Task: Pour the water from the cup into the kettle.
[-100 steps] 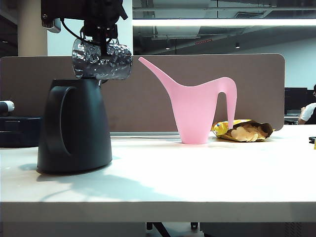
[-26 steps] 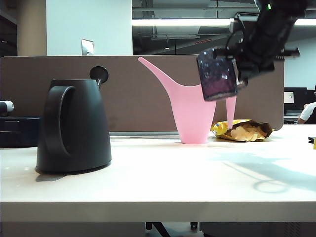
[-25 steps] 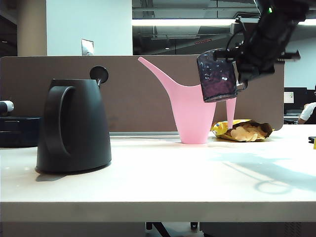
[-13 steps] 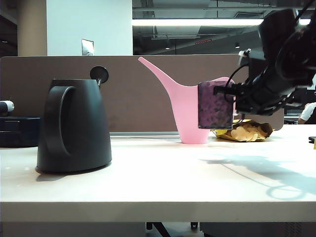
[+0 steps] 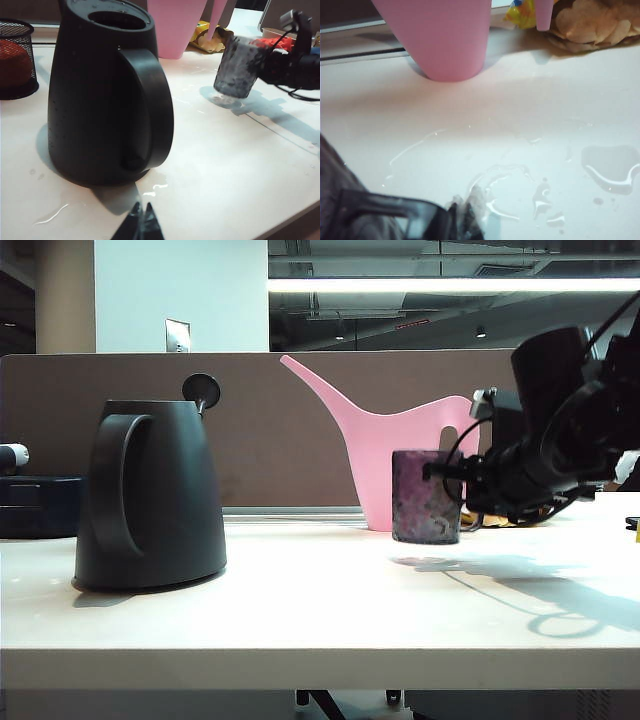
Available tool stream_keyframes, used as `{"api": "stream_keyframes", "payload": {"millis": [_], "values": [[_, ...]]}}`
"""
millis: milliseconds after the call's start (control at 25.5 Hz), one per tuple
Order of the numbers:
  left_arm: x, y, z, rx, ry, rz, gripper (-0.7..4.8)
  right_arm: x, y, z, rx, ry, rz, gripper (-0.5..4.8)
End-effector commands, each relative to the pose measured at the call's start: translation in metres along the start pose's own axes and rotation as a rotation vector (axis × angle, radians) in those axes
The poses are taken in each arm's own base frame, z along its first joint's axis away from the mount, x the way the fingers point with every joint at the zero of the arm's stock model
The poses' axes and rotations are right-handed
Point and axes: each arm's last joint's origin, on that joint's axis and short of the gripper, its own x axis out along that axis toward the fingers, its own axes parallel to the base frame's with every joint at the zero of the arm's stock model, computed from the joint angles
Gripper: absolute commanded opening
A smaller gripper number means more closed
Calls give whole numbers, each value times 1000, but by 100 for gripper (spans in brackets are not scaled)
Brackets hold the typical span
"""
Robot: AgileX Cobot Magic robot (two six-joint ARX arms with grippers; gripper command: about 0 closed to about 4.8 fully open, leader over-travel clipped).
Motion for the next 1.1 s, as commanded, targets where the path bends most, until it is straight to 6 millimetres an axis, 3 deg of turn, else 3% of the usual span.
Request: {"api": "stream_keyframes", "payload": {"millis": [39,510,588,667,1098], "values": [[0,0,1,-1,-2,-4,-5,2,0,-2,9,-23,1,-7],[0,0,1,-1,-2,-5,-5,7,-2,-12,1,-17,-5,-4],[0,0,1,0,-2,-5,-5,7,-2,-13,-3,-12,-5,31],[0,0,1,-1,-2,-5,-5,7,-2,-14,-4,-3,2,127],[0,0,1,-2,-3,-5,-5,-4,-3,-13,-13,50,-10,127]]}}
